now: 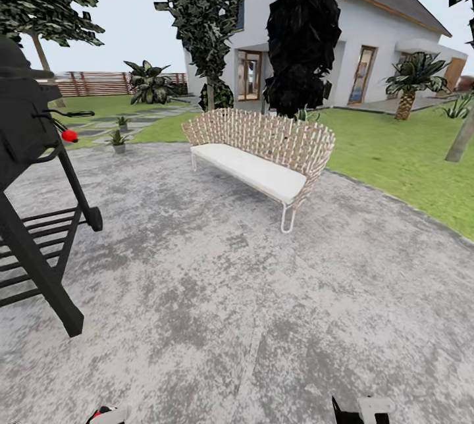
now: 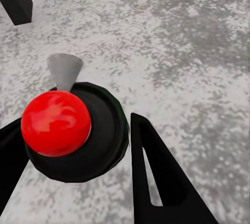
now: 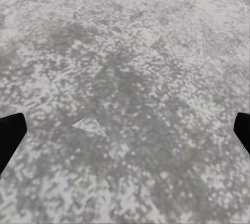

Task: Pick up the pesticide atomizer in the garden and spray insectifuge to fully cover both potted plants in the garden.

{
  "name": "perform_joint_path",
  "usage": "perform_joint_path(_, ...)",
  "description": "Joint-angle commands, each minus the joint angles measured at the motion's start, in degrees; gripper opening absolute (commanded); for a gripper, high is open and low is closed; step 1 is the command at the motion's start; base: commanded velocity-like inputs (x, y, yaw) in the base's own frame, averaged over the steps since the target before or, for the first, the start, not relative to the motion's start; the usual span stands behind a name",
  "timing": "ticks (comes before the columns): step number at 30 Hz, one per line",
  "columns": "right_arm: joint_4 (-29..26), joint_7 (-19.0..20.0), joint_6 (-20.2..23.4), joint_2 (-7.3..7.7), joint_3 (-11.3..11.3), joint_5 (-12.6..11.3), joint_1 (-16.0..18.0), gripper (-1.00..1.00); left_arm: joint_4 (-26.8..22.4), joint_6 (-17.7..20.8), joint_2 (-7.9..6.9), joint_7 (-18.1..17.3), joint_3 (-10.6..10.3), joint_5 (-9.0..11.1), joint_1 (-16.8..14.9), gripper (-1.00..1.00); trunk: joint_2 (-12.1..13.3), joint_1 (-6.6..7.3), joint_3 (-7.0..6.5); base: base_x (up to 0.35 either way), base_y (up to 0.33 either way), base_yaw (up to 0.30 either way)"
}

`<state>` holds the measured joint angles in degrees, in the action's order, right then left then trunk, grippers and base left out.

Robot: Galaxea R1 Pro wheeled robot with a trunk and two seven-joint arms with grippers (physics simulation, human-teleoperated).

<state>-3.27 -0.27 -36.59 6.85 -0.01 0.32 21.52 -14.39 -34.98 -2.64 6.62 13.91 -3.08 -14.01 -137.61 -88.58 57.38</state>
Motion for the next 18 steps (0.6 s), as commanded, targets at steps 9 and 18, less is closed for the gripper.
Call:
perform_joint_path(9,0.0,0.0,-0.1,0.01,0.1,0.0,0.0,1.00,0.1,-0.1,0.02,0.4,0.0,-0.3,-0.1,-1.00,0.0,-0.01,0.05,0.255,-0.167,0.279)
perform_joint_path(18,-0.1,0.1,-0.2,0.01,0.1,0.1,0.0,1.00,0.1,-0.1,0.05,0.4,0.0,-0.3,-0.1,-1.00,0.0,-0.01,0.17,0.255,-0.167,0.279)
